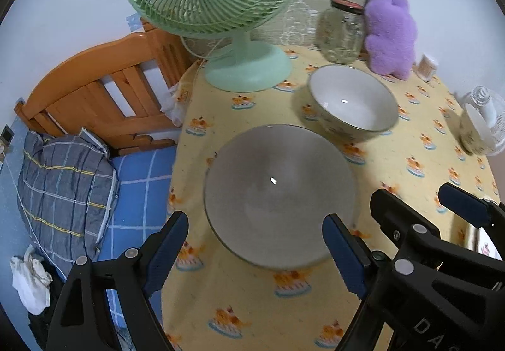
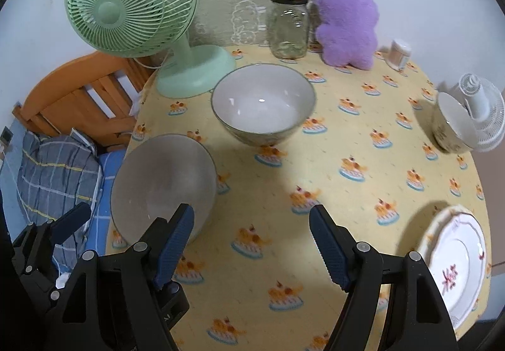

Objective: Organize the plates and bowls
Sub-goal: 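Move both tools to the grey-rimmed white bowl and grasp its rim, then lift the grey-rimmed bowl with both tools and carry it toward the plates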

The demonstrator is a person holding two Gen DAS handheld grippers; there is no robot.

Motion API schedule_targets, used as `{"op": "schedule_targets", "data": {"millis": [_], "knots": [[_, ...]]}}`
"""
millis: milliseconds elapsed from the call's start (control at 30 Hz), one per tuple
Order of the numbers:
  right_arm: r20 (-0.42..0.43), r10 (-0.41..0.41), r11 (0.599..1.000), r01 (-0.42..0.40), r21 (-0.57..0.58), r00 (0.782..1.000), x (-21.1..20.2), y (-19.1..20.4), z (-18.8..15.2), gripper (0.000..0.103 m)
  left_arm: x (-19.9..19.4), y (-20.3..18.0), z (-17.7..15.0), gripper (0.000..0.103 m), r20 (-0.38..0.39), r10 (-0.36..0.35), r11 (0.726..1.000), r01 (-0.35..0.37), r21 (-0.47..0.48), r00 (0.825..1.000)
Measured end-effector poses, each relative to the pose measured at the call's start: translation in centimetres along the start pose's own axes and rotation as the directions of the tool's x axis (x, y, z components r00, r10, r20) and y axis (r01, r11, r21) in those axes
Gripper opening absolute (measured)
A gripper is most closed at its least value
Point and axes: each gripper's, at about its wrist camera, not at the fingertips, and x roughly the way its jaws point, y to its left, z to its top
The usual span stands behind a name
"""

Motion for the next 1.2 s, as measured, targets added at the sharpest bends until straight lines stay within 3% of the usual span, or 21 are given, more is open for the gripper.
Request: {"op": "schedule_targets", "data": {"millis": [300, 400, 433, 467, 533, 633, 767, 1200], "knots": [[0.011, -0.013, 1.000, 0.013, 0.017, 1.000, 3.8, 1.8, 2.2, 0.078, 3.3, 1.9, 1.8, 0.077, -0.004, 0.002, 1.000, -0.002, -0.026, 1.000], [-0.006, -0.003, 1.000, 0.003, 0.017, 1.000, 4.9, 2.1, 2.6, 0.069, 4.3, 2.0, 1.9, 0.071, -0.019, -0.002, 1.000, 0.002, -0.029, 1.000], [-0.012, 0.000, 1.000, 0.000, 0.011, 1.000, 5.2, 2.4, 2.6, 0.063, 4.6, 1.9, 1.9, 0.064, -0.028, -0.010, 1.000, 0.010, -0.026, 1.000], [-0.014, -0.001, 1.000, 0.001, 0.004, 1.000, 5.4, 2.6, 2.6, 0.058, 4.8, 1.8, 1.9, 0.050, -0.032, -0.014, 1.000, 0.013, -0.022, 0.999], [-0.031, -0.009, 1.000, 0.009, -0.002, 0.999, 6.0, 2.9, 2.7, 0.037, 4.8, 1.9, 1.8, 0.042, -0.021, 0.004, 1.000, -0.005, -0.029, 1.000], [-0.030, 0.015, 1.000, -0.015, -0.001, 0.999, 6.5, 3.1, 2.7, 0.026, 5.3, 2.1, 1.8, 0.039, -0.037, -0.006, 0.999, 0.005, -0.038, 0.999], [-0.052, 0.029, 1.000, -0.029, -0.004, 0.998, 7.0, 3.3, 2.7, 0.022, 5.2, 2.2, 1.8, 0.034, -0.044, 0.006, 0.999, -0.008, -0.036, 0.999], [-0.063, 0.009, 1.000, -0.010, -0.003, 0.998, 5.3, 2.4, 1.4, 0.021, 4.0, 1.3, 0.7, 0.034, -0.067, -0.020, 0.999, 0.018, -0.029, 0.998]]}}
